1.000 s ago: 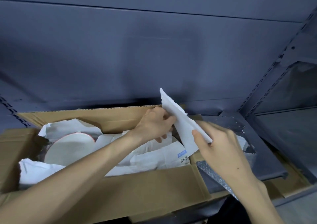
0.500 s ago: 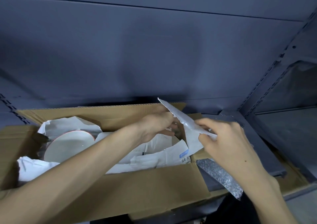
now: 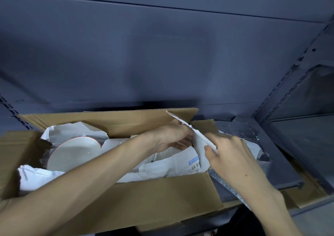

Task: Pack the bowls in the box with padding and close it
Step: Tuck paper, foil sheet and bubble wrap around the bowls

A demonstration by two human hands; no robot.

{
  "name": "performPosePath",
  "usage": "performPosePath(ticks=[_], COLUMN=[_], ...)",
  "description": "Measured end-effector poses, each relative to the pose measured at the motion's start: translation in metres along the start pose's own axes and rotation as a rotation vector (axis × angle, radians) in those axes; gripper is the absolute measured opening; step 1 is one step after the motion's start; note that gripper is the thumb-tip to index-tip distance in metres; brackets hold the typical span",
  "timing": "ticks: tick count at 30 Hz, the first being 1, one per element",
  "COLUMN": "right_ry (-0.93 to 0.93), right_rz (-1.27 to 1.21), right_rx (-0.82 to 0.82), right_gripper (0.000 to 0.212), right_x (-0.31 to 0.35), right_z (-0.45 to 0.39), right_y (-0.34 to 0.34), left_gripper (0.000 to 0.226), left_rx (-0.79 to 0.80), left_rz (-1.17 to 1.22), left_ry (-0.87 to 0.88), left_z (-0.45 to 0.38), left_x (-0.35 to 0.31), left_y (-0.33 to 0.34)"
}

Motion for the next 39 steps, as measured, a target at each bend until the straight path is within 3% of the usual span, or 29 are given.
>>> performPosePath(ticks=[3, 11, 18, 21, 26, 31, 34, 39], right_ry=[0.028, 0.144, 0.218, 0.195, 0.136, 0.175, 0.197, 0.198], right_rz=[-0.040, -0.157, -0.205, -0.218, -0.286, -0.260, -0.259, -0.448], right_rx=[0.027, 0.072, 0.104, 0.097, -0.128, -0.120, -0.038, -0.070], right_gripper=[0.044, 0.032, 0.024, 0.036, 0.038, 0.024, 0.012, 0.043], right_x=[-0.005, -0.014, -0.012, -0.011, -0.007, -0.017, -0.026, -0.029], right_z=[-0.003, 0.001, -0.001, -0.003, -0.004, -0.006, -0.005, -0.002], right_y=[0.005, 0.015, 0.019, 0.020, 0.012, 0.013, 0.013, 0.007], left_gripper=[0.028, 0.021, 0.015, 0.018, 0.022, 0.020, 0.028, 0.060], left_rx=[0.008, -0.148, -0.040, 0.023, 0.114, 0.121, 0.044, 0.000], left_rz=[-0.030, 0.005, -0.057, -0.098, -0.209, -0.458, -0.707, -0.830], left_ry=[-0.015, 0.037, -0.006, -0.021, -0.014, 0.205, 0.330, 0.345], left_z=[-0.003, -0.009, -0.022, -0.025, -0.024, -0.016, -0.008, -0.014], left_x=[0.000, 0.002, 0.007, 0.006, -0.002, 0.000, 0.003, 0.015], left_y=[-0.003, -0.008, 0.001, -0.001, 0.002, -0.004, -0.008, 0.001])
Point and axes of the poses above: each hand's wrist, its own z-axis away from the middle knuckle, its own y-axis out of the palm, x = y × z, the point moved 1 cm from there along -z, towards the middle knuckle, and after that the axes turned 3 degrees about -x, right-handed, at the moved point
